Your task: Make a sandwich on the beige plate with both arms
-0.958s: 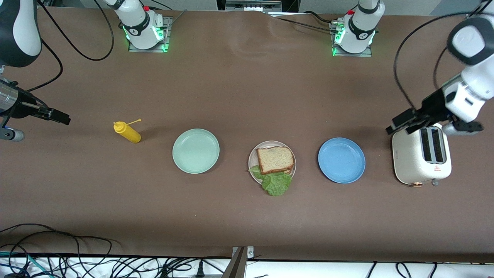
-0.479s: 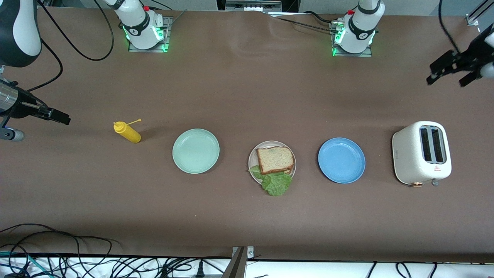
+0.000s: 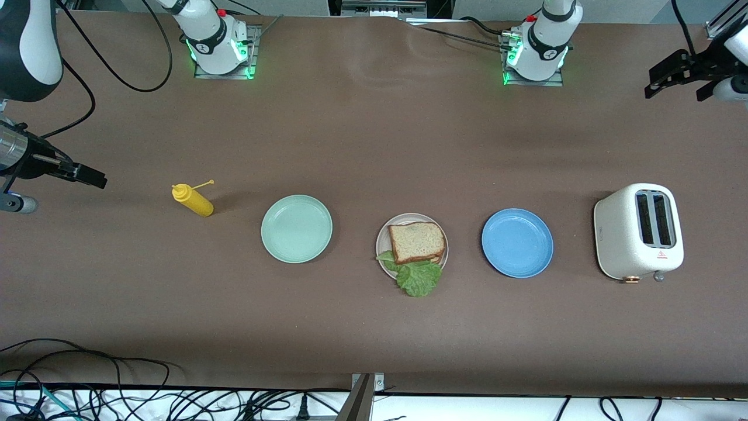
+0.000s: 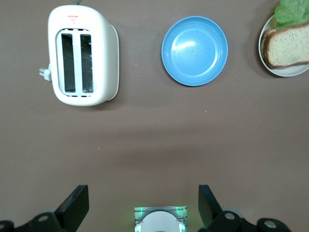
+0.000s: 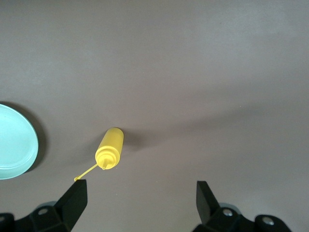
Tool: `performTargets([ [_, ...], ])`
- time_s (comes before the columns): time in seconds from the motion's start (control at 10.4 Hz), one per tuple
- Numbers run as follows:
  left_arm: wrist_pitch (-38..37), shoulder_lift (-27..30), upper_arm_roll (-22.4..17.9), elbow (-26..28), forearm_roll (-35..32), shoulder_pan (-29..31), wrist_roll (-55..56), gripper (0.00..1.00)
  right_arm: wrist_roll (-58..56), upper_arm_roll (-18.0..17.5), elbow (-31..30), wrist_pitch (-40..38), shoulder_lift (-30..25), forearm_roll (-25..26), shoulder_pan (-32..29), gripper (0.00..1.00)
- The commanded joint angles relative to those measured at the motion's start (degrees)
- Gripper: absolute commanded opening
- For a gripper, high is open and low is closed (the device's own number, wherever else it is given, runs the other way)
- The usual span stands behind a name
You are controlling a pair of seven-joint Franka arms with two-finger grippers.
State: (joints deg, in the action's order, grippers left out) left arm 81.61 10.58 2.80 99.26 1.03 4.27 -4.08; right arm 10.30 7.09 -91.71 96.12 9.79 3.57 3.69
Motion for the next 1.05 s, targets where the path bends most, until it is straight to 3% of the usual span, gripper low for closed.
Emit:
performTargets([
  [0.0, -2.33, -3.70, 3.33, -5.71, -2.00, -0.40, 0.38, 1.00, -0.28, -0.33, -0.05, -0.93, -0.74, 0.92, -0.35, 1.00],
  [0.19, -5.05, -8.02, 2.48, -12.05, -1.91, -0.32, 0.39, 1.00, -0.28, -0.33, 0.04, -1.02, -0.74, 0.92, -0.35, 1.00],
  [0.96, -4.70, -8.65, 2.38, -12.25, -1.30, 0.56, 0.38, 1.00, -0.28, -0.33, -0.05, -0.93, -0.82, 0.92, -0.35, 1.00],
])
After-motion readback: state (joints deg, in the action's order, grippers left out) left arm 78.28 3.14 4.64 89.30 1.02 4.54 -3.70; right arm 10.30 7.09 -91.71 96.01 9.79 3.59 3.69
